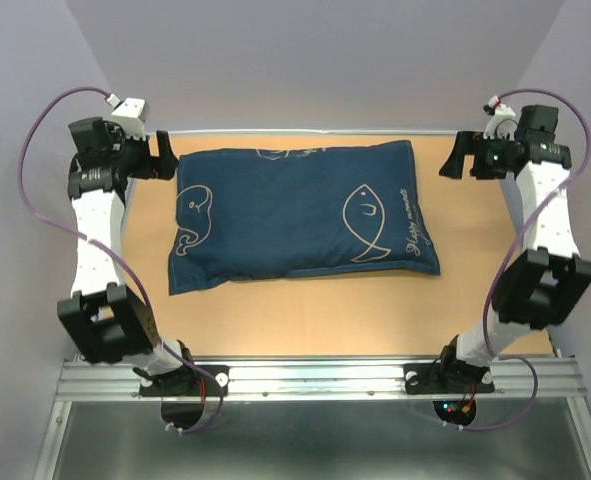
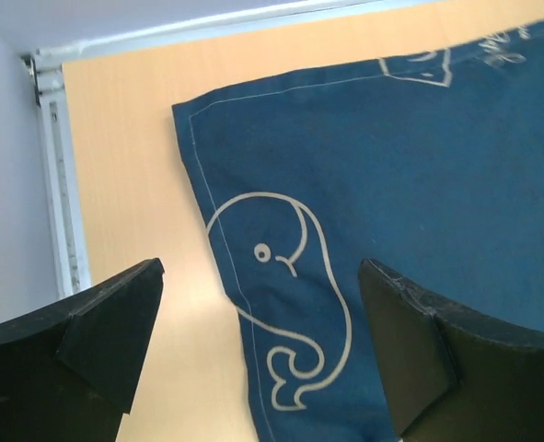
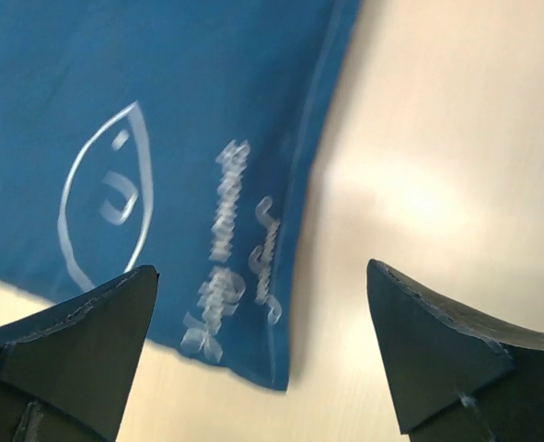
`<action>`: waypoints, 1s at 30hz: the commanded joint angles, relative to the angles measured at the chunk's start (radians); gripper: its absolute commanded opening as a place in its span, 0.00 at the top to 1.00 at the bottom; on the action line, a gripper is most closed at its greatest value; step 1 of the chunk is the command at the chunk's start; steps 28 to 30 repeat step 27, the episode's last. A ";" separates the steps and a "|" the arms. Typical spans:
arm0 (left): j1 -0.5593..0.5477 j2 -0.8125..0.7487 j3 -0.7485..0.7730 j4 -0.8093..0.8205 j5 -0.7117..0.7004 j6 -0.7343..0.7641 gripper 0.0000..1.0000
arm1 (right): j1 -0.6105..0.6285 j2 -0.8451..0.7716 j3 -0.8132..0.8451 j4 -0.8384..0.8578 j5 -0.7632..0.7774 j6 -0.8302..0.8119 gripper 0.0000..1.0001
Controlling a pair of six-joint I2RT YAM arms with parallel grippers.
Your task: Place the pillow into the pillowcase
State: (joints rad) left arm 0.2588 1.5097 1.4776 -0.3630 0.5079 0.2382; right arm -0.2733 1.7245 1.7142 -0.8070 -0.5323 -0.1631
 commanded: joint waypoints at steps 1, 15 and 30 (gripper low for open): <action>-0.018 -0.080 -0.120 -0.109 0.096 0.163 0.01 | 0.016 -0.106 -0.160 -0.141 -0.086 -0.173 0.00; -0.288 -0.285 -0.585 0.019 -0.098 0.089 0.01 | 0.043 -0.312 -0.602 -0.101 0.024 -0.197 0.00; -0.291 -0.358 -0.588 0.082 -0.221 0.069 0.01 | 0.045 -0.384 -0.673 -0.057 0.054 -0.190 0.00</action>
